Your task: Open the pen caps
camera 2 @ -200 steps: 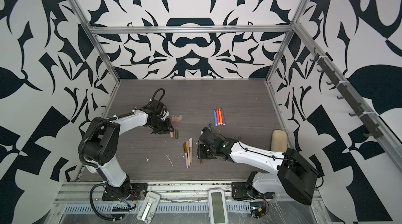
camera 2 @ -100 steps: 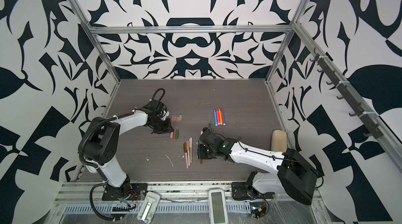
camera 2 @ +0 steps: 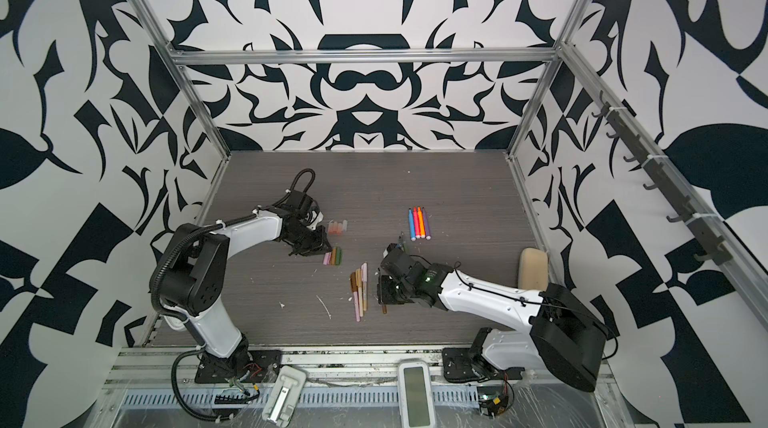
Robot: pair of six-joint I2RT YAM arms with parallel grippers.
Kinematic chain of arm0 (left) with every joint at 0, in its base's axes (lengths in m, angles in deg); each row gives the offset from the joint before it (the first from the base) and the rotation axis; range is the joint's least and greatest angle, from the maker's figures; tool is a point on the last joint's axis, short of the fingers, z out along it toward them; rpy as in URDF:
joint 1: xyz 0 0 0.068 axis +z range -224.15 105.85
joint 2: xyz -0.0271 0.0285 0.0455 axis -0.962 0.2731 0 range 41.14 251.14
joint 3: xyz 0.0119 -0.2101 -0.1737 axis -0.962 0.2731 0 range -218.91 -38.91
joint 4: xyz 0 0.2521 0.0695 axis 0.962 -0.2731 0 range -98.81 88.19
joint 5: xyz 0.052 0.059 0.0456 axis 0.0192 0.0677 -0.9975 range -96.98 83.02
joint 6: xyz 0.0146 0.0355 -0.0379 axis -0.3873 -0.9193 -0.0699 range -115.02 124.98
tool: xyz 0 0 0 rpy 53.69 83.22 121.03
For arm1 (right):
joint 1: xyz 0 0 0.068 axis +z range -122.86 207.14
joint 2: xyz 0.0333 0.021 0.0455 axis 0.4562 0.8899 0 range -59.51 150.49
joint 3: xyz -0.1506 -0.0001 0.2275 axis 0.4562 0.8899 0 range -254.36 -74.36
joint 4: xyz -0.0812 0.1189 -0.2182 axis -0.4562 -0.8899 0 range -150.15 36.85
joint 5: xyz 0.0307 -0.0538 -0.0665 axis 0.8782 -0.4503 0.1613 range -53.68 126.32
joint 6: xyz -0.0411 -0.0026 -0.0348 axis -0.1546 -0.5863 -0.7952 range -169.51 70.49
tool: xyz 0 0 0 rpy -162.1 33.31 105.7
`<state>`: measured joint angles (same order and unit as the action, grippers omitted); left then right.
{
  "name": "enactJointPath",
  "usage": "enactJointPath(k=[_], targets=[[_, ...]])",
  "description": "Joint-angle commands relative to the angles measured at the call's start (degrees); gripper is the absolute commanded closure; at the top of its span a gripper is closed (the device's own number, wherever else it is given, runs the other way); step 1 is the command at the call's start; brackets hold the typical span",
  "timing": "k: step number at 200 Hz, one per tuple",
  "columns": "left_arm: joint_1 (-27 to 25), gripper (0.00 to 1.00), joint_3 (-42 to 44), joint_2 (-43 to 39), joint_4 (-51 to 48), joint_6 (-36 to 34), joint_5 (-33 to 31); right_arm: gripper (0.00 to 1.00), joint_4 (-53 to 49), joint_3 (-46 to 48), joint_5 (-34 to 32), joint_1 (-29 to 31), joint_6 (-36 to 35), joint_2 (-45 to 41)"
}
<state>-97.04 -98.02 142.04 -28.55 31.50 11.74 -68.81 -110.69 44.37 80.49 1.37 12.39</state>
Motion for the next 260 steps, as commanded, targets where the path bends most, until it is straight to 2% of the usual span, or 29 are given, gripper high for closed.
enactJointPath(k=[1,37,92,141,169,197,235,240,260], targets=[[-0.1,0.75,-0.3,0.3,-2.2,-0.9,-1.0,1.00,-0.1,-0.2,-1.2,0.1,-0.2,-1.3],[-0.1,0.75,-1.0,0.5,-3.7,-1.4,-2.6,1.00,-0.2,-0.1,-1.2,0.1,-0.3,-1.4],[-0.2,0.75,-1.2,0.6,-3.0,-0.7,-0.7,1.00,-1.0,-1.4,-1.4,0.1,-1.2,-1.6],[-0.2,0.75,-1.3,0.6,-2.5,-0.2,0.7,1.00,-16.4,-9.8,-10.0,-2.2,-8.8,-1.8],[-0.2,0.75,-1.2,0.6,-2.2,0.2,1.4,1.00,-21.4,-13.7,-13.9,-3.6,-13.0,0.7],[-0.2,0.75,-1.4,0.7,-2.4,-0.1,1.3,1.00,-22.4,-16.3,-15.0,-4.7,-15.7,5.0],[0.0,0.74,-2.0,-1.0,-4.2,0.0,-2.5,1.00,-24.2,-21.3,-18.5,-4.9,-17.3,12.5],[0.0,0.74,-2.0,-1.3,-4.6,-0.1,-2.9,1.00,-24.6,-22.1,-21.1,-4.9,-17.4,13.7],[0.2,0.74,-2.6,-2.7,-5.6,-0.4,-4.2,1.00,-25.2,-25.1,-24.4,-4.9,-18.1,17.8]])
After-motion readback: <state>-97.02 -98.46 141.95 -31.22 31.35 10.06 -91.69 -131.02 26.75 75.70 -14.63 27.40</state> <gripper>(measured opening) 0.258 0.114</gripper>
